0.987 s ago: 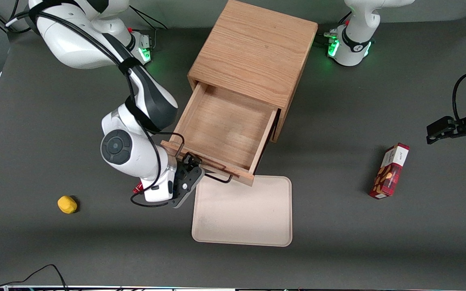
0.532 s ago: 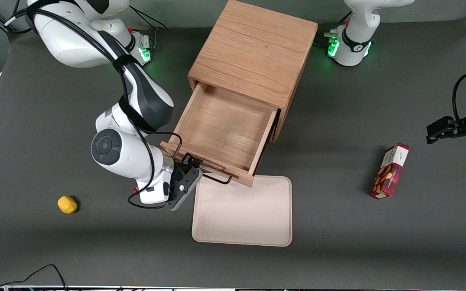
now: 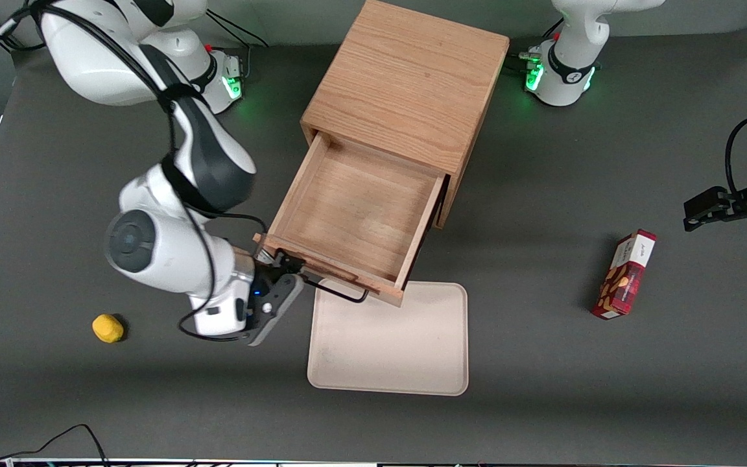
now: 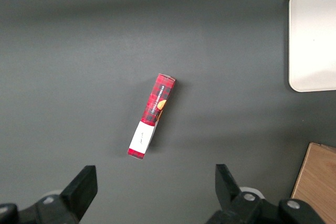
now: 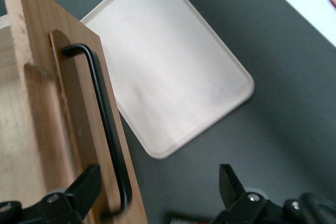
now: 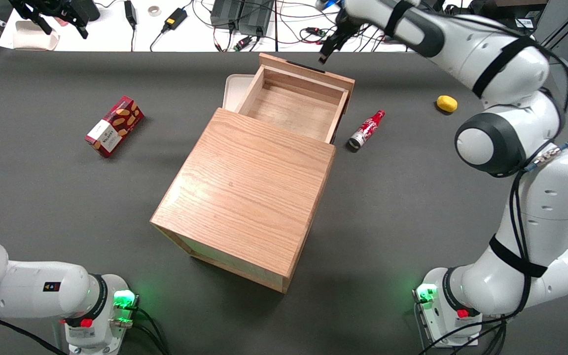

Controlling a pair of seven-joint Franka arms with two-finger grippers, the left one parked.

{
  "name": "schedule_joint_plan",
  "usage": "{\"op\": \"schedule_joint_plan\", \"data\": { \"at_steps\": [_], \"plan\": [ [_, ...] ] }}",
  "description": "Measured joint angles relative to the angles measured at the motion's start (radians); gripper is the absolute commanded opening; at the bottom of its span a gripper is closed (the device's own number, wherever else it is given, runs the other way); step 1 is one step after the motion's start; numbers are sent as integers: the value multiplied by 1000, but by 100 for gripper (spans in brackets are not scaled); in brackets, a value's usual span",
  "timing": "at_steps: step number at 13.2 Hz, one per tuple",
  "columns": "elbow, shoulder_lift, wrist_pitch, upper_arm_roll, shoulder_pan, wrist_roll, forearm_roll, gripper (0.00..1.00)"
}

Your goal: Open upper drawer

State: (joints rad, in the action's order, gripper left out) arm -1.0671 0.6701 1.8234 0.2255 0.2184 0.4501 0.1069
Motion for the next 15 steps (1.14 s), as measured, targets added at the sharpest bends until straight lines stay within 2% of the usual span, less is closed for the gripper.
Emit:
{"op": "schedule_joint_plan", "data": {
  "at_steps": [4,6,8,10,12,15],
  "plan": [
    [5,-122,-126,-75,-39,-34,21,100],
    [-56,-218,-163,-117,-62,-209,22,100],
    [-194,-358,-178,-131,-117,-471,21,100],
    [-340,-485,-184,-137,-182,-626,3,100],
    [-467,-568,-183,-142,-241,-658,-25,100],
    [-583,-657,-178,-143,-293,-659,-32,100]
  ]
}}
